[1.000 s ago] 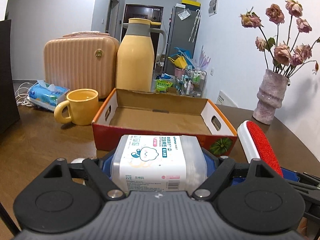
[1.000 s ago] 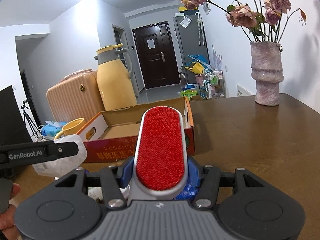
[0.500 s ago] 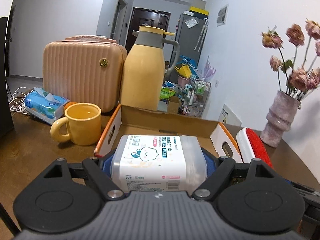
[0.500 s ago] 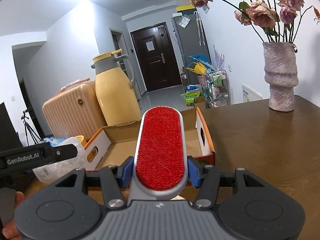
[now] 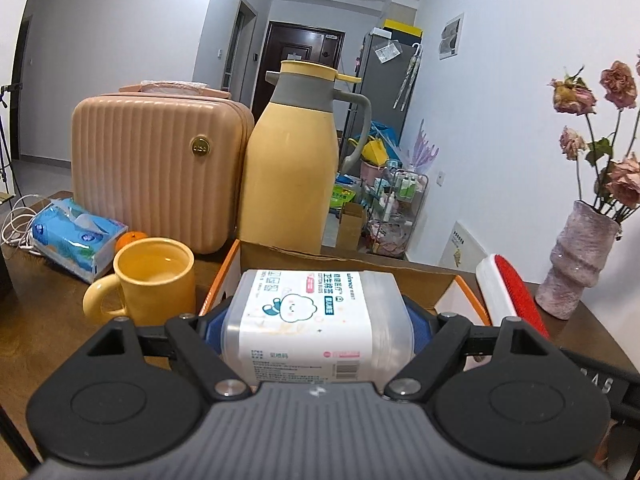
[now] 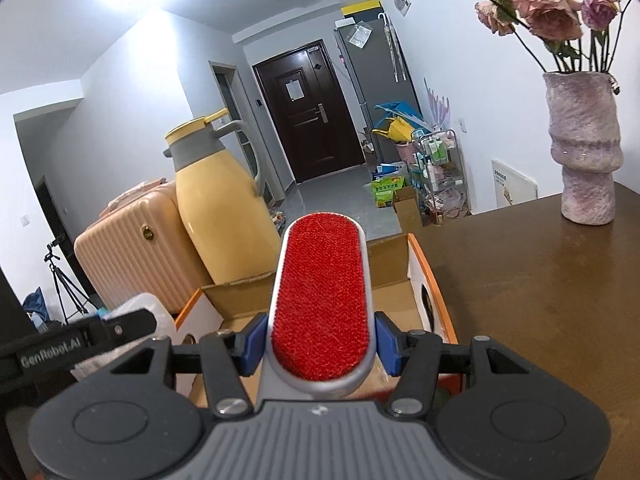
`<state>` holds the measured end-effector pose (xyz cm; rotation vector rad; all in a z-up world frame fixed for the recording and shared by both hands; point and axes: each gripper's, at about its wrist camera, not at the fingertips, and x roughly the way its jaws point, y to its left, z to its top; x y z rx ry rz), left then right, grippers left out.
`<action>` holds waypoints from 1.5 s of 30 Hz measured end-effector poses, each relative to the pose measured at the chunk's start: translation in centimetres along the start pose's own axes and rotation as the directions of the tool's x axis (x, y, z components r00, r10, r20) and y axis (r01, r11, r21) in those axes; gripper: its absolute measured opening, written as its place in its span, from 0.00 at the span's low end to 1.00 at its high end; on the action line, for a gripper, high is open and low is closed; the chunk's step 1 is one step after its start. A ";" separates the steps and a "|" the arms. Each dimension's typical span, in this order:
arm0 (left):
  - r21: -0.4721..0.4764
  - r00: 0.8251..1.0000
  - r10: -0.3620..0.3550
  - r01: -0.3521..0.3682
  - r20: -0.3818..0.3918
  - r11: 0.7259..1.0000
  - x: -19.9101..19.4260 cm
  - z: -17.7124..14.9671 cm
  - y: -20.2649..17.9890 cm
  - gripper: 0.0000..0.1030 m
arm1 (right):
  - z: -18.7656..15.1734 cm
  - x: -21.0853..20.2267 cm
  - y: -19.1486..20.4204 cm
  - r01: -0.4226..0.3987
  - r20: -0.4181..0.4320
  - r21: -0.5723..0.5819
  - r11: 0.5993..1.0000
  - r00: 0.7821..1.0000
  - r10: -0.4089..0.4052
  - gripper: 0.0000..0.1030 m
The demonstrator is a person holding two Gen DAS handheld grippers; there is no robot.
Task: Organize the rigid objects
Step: 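Carry the wipes box and lint brush over the cardboard box with both tools, then release the wipes box into the cardboard box with the left tool while the right tool releases the brush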
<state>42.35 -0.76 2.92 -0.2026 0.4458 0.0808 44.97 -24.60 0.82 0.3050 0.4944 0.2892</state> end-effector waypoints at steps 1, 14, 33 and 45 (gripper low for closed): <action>0.000 1.000 0.003 -0.003 -0.002 1.000 0.4 0.2 0.0 0.80 | 0.3 0.5 0.0 -0.002 -0.003 0.004 1.000 1.000 0.002 0.53; 0.025 0.999 0.035 -0.035 -0.029 0.999 5.0 1.8 0.6 0.80 | 2.1 6.3 0.7 0.012 -0.055 -0.011 1.000 0.998 -0.013 0.53; 0.104 0.981 0.089 -0.072 -0.172 0.992 11.3 0.4 0.9 0.81 | 1.0 13.3 -0.3 0.050 -0.209 0.021 0.998 0.977 -0.045 0.53; 0.134 0.987 0.096 -0.078 -0.132 0.988 9.8 0.8 0.2 1.00 | 1.5 12.1 0.2 0.092 -0.173 -0.045 0.995 0.980 -0.098 0.85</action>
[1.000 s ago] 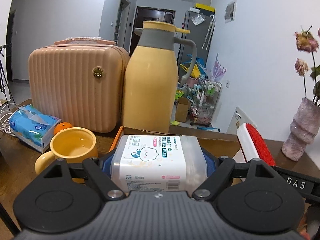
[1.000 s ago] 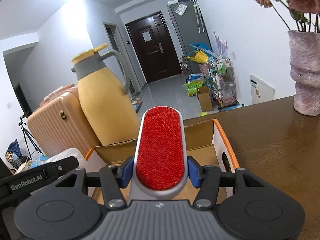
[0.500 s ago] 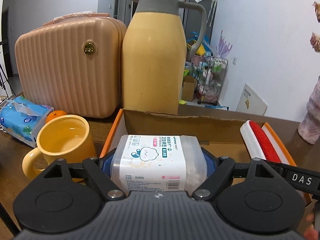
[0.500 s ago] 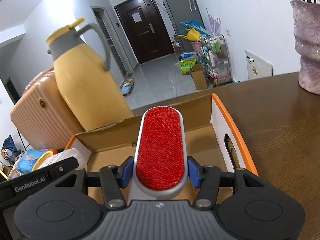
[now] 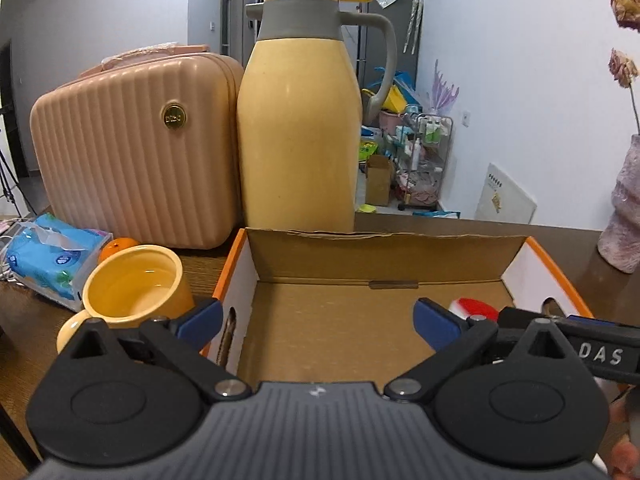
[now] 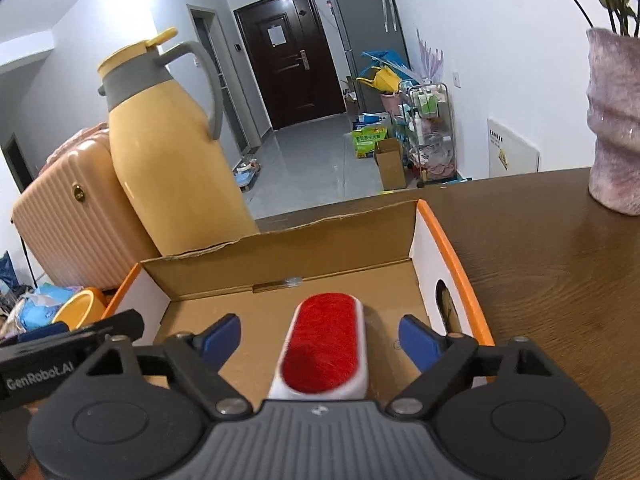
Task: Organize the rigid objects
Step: 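Release the wipes box into the cardboard box with the left tool while the right tool releases the brush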
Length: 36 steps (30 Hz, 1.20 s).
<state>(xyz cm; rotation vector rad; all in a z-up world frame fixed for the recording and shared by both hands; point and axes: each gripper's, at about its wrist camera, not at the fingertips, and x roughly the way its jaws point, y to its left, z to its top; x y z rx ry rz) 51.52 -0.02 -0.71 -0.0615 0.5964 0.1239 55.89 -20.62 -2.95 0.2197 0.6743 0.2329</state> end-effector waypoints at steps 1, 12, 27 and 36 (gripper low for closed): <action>-0.003 1.000 0.002 -0.002 -0.003 1.000 0.1 0.0 0.1 1.00 | 0.0 0.0 0.1 0.008 0.001 -0.006 1.000 1.000 -0.008 0.87; -0.022 1.000 0.005 -0.005 0.021 1.000 -0.7 0.5 0.7 1.00 | -0.1 -1.3 0.3 0.036 0.028 -0.037 0.999 0.999 -0.035 0.97; -0.010 0.997 -0.005 0.006 0.080 1.000 -5.2 -0.7 1.8 1.00 | -1.3 -7.8 -0.2 0.053 0.151 -0.060 0.997 0.988 -0.044 0.97; -0.010 0.996 -0.015 0.016 0.093 1.000 -8.6 -2.6 3.0 1.00 | -3.5 -11.6 0.4 0.053 0.191 -0.084 0.995 0.981 -0.037 0.97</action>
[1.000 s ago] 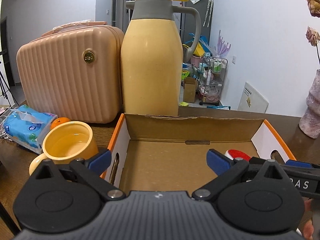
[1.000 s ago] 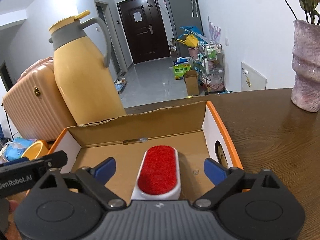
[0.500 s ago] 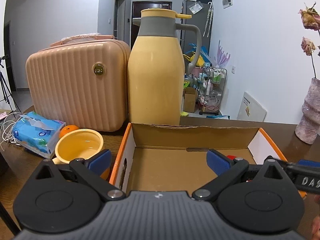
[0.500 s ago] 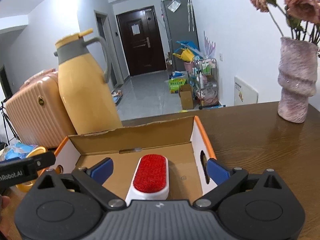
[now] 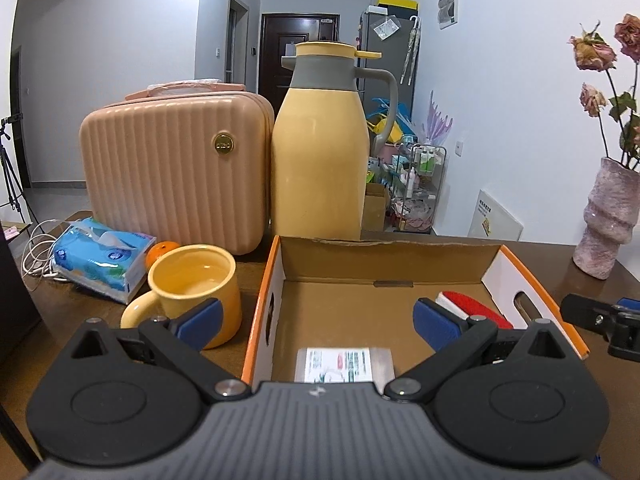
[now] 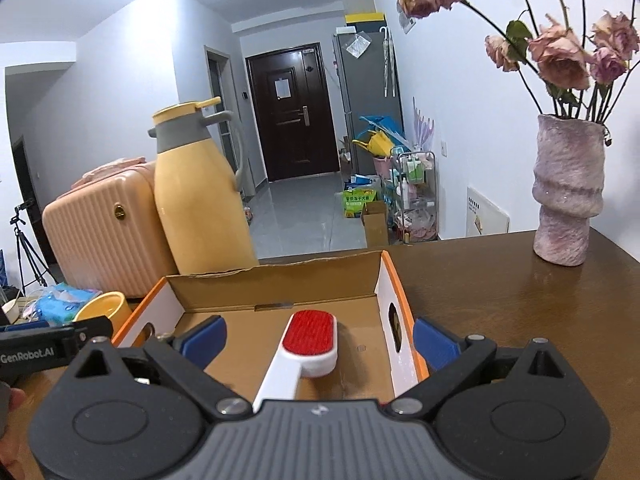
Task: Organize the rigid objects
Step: 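Release the wipes box into the cardboard box with the left tool while the right tool releases the brush, then withdraw both tools from the cardboard box toward the remaining items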
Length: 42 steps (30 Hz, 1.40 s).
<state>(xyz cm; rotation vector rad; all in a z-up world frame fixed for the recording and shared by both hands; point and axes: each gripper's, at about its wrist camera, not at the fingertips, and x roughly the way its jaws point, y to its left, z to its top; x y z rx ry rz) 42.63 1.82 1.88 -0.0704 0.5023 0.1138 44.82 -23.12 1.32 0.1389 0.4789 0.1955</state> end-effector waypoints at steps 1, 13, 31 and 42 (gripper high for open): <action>0.002 1.000 0.000 0.000 0.001 1.000 -0.3 -0.1 0.0 1.00 | -0.2 -0.4 0.1 -0.002 0.003 0.000 1.000 1.000 0.002 0.97; 0.028 0.999 -0.010 0.009 0.031 1.000 -5.8 -2.5 0.8 1.00 | -2.9 -6.0 1.0 -0.005 0.040 -0.045 0.999 0.999 0.007 0.97; 0.076 0.999 0.001 -0.003 0.032 0.997 -12.2 -7.4 2.8 1.00 | -8.1 -12.2 2.6 -0.017 0.019 -0.166 0.986 1.000 0.021 0.97; 0.069 1.000 -0.031 0.031 0.003 0.997 -12.5 -10.0 4.7 1.00 | -10.9 -12.6 3.1 -0.019 -0.033 -0.182 0.983 0.999 0.013 0.97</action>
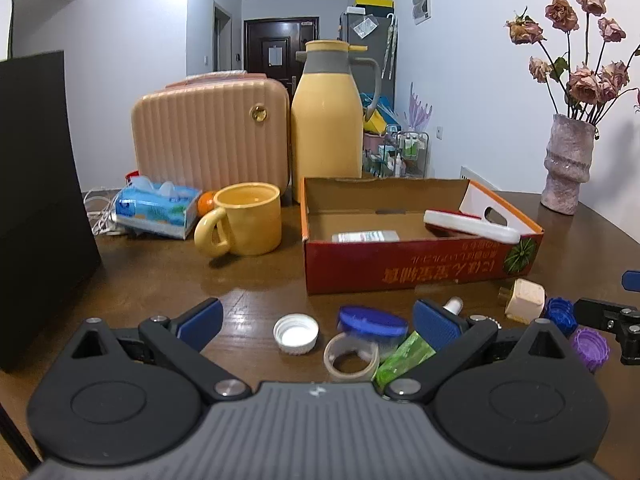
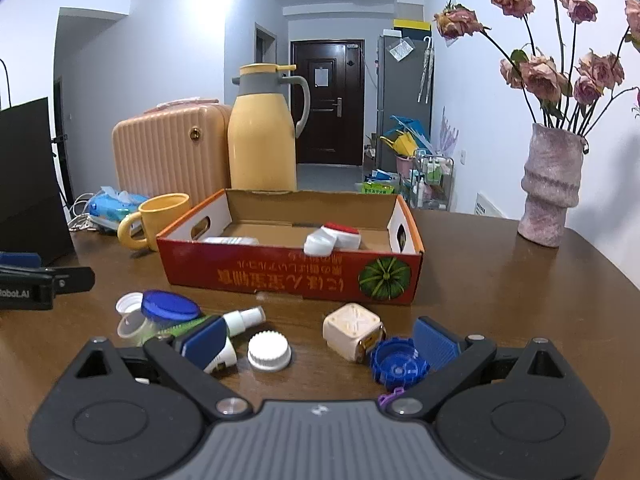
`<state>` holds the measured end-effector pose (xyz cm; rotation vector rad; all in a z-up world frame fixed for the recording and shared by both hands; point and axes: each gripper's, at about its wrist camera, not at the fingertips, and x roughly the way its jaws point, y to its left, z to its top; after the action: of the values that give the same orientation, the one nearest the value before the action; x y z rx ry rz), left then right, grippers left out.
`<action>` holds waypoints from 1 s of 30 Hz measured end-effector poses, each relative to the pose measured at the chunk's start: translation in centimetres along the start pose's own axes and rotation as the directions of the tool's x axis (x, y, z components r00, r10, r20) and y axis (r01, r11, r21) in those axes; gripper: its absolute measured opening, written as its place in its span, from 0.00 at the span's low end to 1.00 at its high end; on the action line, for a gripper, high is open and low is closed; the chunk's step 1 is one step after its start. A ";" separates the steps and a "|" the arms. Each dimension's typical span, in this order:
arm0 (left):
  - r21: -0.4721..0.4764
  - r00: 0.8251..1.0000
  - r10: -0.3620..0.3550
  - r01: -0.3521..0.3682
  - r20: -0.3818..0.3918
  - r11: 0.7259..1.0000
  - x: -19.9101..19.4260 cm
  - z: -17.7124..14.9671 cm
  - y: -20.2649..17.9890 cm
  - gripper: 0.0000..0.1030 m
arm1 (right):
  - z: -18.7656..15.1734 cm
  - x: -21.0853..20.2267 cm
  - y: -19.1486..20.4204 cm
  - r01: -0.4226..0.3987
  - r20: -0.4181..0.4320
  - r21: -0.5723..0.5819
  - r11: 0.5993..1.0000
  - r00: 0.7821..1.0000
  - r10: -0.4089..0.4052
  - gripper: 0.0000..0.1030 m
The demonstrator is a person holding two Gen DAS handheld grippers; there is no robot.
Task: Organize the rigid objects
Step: 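Withdraw both tools from the cardboard box toward the remaining items, then lower the right tool onto the white spray bottle and close on it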
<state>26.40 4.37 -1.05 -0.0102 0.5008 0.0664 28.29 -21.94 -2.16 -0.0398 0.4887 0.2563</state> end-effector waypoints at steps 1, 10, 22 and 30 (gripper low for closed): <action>-0.002 1.000 0.001 -0.001 -0.006 1.000 0.1 -0.2 0.2 1.00 | -0.2 0.0 0.0 -0.002 -0.002 0.001 1.000 1.000 0.002 0.97; -0.025 0.999 -0.026 0.025 -0.020 0.999 0.8 -1.7 1.5 1.00 | -1.6 0.7 1.1 -0.039 -0.029 -0.012 0.999 0.999 0.038 0.97; -0.018 0.995 -0.069 0.068 -0.066 0.997 1.7 -3.3 3.1 1.00 | -2.3 4.5 5.5 -0.225 -0.078 -0.134 0.965 0.973 0.216 0.97; -0.027 0.989 -0.099 0.097 -0.113 0.995 2.4 -4.0 4.7 1.00 | -2.3 6.4 8.0 -0.293 -0.128 -0.230 0.928 0.954 0.270 0.97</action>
<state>26.32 9.07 -5.68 -0.0604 0.6128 -0.0253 30.68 -12.98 -7.02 -0.2268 0.5539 0.6002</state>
